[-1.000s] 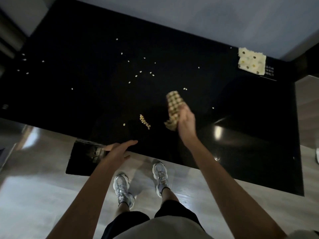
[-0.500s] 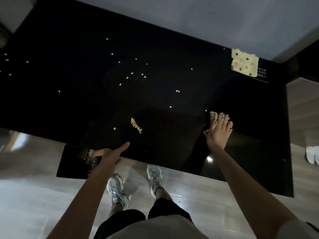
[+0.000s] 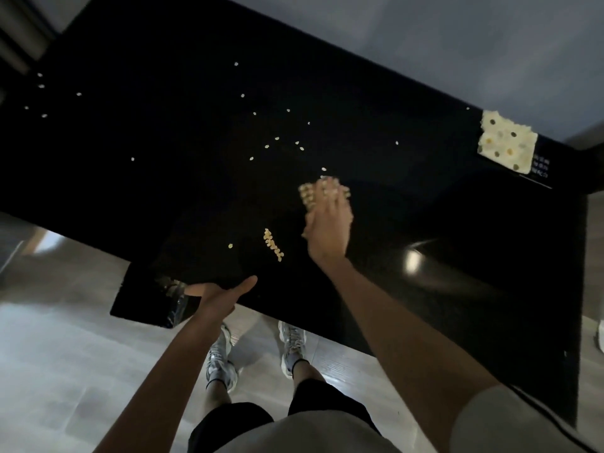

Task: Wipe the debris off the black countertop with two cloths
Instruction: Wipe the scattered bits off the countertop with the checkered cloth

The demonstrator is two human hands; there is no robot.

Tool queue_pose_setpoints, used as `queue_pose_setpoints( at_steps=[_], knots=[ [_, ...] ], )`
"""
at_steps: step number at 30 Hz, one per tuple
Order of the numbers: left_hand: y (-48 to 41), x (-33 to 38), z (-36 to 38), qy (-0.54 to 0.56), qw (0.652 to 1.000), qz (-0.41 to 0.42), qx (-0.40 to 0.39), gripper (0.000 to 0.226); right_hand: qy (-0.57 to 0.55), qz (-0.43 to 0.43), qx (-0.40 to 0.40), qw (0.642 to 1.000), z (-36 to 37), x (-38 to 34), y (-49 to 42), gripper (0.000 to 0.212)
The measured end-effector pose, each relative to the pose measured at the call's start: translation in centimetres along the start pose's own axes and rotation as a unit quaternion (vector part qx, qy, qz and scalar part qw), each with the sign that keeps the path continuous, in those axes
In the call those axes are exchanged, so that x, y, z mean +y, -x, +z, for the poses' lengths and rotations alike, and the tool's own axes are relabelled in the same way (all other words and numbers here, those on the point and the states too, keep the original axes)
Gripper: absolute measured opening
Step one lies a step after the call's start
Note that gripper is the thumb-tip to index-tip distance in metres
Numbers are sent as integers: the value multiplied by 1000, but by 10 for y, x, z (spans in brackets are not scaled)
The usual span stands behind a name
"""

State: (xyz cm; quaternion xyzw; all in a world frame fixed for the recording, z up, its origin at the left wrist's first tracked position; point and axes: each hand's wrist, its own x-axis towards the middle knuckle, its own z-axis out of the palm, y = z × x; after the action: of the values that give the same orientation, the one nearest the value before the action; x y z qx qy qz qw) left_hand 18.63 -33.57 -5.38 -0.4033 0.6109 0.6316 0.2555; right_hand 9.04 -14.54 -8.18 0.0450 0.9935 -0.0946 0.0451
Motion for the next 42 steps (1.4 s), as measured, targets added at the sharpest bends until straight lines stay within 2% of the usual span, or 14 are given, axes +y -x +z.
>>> queue_pose_setpoints(
  at_steps=[2,5,8,11,13,16,20,23,26,29,31,35,38,42],
  knots=[
    [2,2,0,-4,1000,2,0,67,-25,-77,-9,997,6,-30,13,60],
    [5,2,0,-21,999,17,19,74,-202,-104,-11,974,2,-48,23,51],
    [8,4,-3,-22,1000,-5,0,68,-432,-20,-62,899,-29,-36,21,43],
    [10,6,-4,-5,1000,-21,-5,71,-538,78,-9,840,-66,-4,18,44],
    [10,5,-3,-2,1000,-25,-2,73,-528,109,68,840,-88,28,21,46],
    [11,7,-2,0,1000,-24,5,75,-413,87,134,897,-99,79,21,44],
    [10,6,-2,3,1000,-20,13,77,-203,99,54,973,-54,132,-3,48],
    [12,7,-1,-6,1000,-9,17,75,-66,120,30,990,-35,134,-31,51],
    [11,6,0,-7,1000,11,6,74,-40,99,27,994,-33,106,-69,53],
    [14,9,3,-8,999,26,22,73,-44,17,12,999,-20,67,-108,56],
    [9,5,1,-12,999,14,31,86,-47,-63,6,997,-7,40,-121,65],
    [1,0,-10,-27,999,-12,15,153,-86,-214,-35,972,-9,-7,-85,56],
    [2,-1,-11,-33,999,-17,11,131,-125,-308,-41,942,-9,-20,-36,56],
    [2,-2,-7,-30,999,-9,-10,80,-198,-308,-101,925,-12,-30,-1,49]
  ],
)
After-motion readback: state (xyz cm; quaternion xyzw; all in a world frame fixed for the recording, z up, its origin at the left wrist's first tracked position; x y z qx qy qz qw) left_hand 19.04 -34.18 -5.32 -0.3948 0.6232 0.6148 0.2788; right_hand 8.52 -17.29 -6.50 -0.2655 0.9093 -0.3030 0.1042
